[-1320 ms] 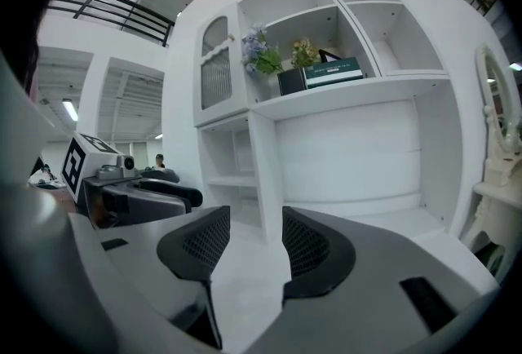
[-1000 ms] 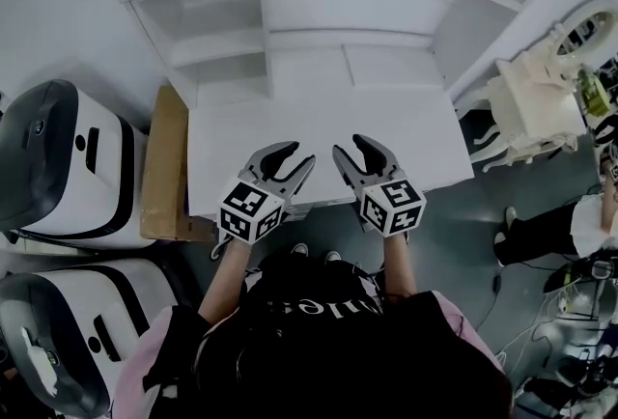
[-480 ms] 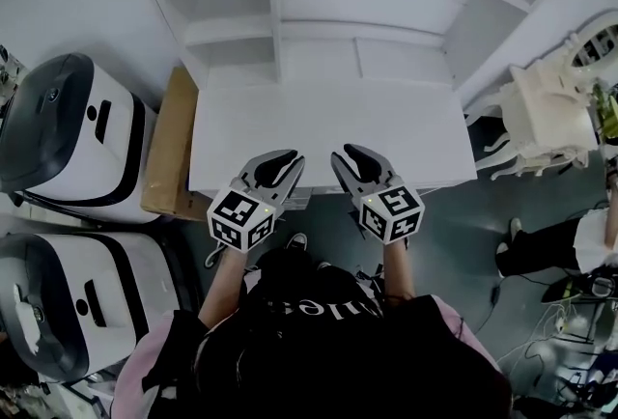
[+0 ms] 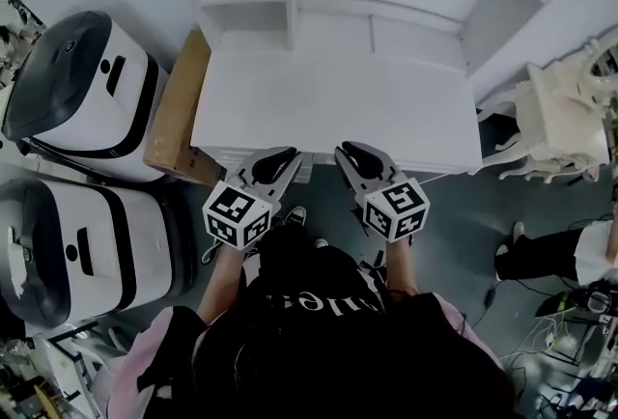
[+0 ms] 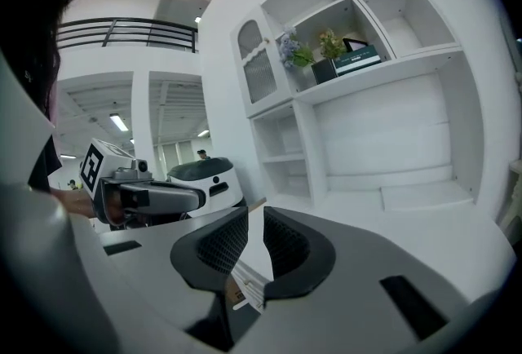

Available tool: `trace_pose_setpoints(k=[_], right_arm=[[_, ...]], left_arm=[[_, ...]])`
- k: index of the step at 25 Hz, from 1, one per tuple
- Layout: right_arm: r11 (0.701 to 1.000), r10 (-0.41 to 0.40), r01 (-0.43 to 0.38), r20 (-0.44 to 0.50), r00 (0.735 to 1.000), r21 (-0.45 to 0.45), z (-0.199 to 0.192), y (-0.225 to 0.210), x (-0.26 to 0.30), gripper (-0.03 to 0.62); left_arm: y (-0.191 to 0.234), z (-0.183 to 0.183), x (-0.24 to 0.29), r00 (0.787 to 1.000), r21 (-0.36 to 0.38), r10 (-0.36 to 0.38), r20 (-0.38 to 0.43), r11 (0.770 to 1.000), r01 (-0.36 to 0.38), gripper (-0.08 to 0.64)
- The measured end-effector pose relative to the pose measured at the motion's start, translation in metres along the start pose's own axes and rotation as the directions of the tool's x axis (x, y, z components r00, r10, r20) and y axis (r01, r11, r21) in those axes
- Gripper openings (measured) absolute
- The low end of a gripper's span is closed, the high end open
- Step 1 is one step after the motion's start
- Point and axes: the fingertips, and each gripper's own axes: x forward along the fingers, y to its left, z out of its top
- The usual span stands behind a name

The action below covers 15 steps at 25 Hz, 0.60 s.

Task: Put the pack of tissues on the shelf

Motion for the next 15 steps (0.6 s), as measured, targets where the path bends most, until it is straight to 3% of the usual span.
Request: trace_pose_setpoints(k=[15], right_arm=[[0.994,0.078,-0.081,-0.041,0.996,-0.068,-0.029,0.042,-0.048,0.064]], left_arm=[[-0.052,-0.029,-0.038,0.999,-0.006,0.043,-0.01,0.999,-0.043,0.044]])
